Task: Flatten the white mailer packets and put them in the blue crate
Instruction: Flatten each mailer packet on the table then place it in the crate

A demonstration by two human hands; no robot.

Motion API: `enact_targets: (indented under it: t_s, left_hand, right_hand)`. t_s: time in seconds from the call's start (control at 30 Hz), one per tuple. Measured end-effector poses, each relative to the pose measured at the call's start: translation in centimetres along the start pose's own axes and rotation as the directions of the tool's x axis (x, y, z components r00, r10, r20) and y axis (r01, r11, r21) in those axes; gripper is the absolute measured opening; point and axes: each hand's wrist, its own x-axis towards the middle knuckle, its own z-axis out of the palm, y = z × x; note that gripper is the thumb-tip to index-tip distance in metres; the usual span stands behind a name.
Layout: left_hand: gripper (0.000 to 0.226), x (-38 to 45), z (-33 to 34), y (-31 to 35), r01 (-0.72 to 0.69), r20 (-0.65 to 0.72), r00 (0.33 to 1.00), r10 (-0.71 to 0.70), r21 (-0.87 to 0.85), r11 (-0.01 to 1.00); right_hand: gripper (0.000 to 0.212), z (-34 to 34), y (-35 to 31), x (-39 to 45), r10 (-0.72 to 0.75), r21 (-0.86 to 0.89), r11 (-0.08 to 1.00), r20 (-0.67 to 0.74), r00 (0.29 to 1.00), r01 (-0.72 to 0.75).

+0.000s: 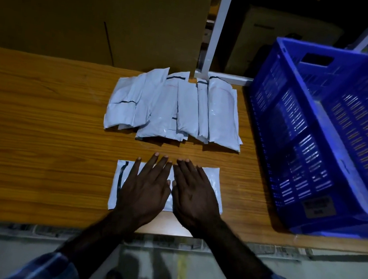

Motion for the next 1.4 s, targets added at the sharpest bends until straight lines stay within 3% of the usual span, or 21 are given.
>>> enact_targets:
  t_s: [0.27,0.43,0.53,0.63,0.77,0.93,1.07,1.23,1.3,1.4]
  left_hand:
    - [0.056,0.0,0.1,-0.6,-0.006,0.031,0.999,0.007,-0.037,0.999]
    - [0.071,-1.6,-0.2,-3.4,0.138,0.074,0.989,-0.129,-0.128,0.982]
    - [0.079,-2.5,-0.5,-4.8,0.192,0.06,0.981,-0.184,-0.181,0.964]
    - [0.073,-2.1,-1.4,-3.8,0.205,0.034,0.979,-0.202,-0.174,0.963]
    - [0.055,-0.9,-1.3,-0.8,0.042,-0.054,0.997,-0.049,-0.129,0.991]
    - [0.052,-0.8,-0.2,-0.4,0.012,-0.03,0.999,-0.016,-0.111,0.994]
    - [0.058,-0.9,-0.2,-1.1,0.033,0.033,0.999,-0.03,-0.09,0.995]
    - [0.076,-2.8,0.2,-5.3,0.176,0.073,0.983,-0.166,-0.158,0.972]
    - [0.078,-3.3,-0.2,-6.1,0.205,0.083,0.978,-0.192,-0.189,0.96]
    - [0.066,-2.3,-1.7,-4.0,0.187,0.01,0.982,-0.189,-0.204,0.961]
  right_hand:
    - [0.047,-0.3,0.4,-0.1,0.041,-0.01,0.999,0.008,0.999,-0.041]
    - [0.065,-1.6,2.6,-1.2,0.275,-0.01,0.961,0.102,0.956,-0.276]
    - [0.07,-1.8,2.9,-1.3,0.331,-0.011,0.943,0.129,0.935,-0.332]
    - [0.065,-2.5,1.2,-0.6,0.301,-0.058,0.953,0.088,0.949,-0.297]
    - [0.052,-1.7,-1.7,0.2,0.088,0.023,0.996,0.049,0.995,-0.089]
    - [0.046,0.0,-1.5,0.0,0.047,0.042,0.998,-0.018,0.999,-0.046]
    - [0.05,-0.5,-1.3,-0.1,0.108,0.021,0.994,0.02,0.994,-0.109]
    - [0.066,-2.4,2.6,-1.7,0.367,-0.017,0.929,0.163,0.916,-0.37]
    - [0.071,-3.1,3.3,-1.7,0.381,-0.044,0.924,0.191,0.905,-0.379]
    - [0.073,-3.4,1.7,-0.3,0.303,-0.05,0.953,0.097,0.948,-0.299]
